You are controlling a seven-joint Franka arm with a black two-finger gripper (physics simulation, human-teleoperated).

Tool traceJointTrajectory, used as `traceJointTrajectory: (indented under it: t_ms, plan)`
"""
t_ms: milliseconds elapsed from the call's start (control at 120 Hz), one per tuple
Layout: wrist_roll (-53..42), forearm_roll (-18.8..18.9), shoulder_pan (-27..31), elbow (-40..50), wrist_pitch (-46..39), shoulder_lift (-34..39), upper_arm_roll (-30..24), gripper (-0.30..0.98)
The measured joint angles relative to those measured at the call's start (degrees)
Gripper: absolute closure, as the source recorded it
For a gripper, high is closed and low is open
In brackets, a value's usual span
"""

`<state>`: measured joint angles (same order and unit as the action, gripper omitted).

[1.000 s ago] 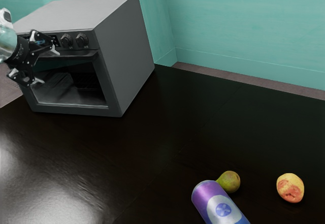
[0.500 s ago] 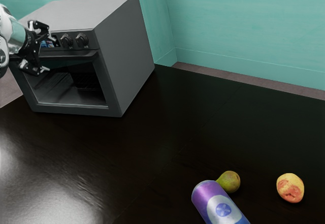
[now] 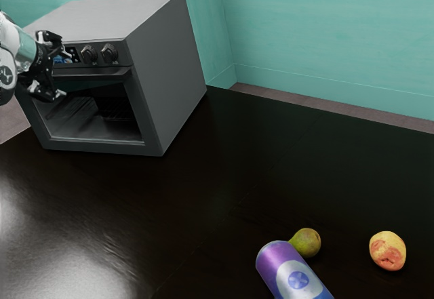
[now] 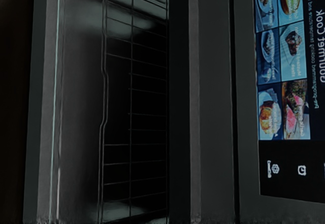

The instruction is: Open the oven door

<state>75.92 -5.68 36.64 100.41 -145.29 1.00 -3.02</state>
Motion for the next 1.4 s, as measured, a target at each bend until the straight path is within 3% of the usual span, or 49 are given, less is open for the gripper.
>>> traceJointTrajectory:
  t_ms: [1075, 1292, 1400]
  plan:
    - [2.32, -0.27, 0.4, 1.05, -3.13, -5.36, -1.62, 0.0]
    - [2.43, -0.03, 0.98, 12.13, -4.23, 3.61, -1.59, 0.0]
    - [2.47, 0.01, 3.96, 20.03, -4.59, 10.2, -1.61, 0.0]
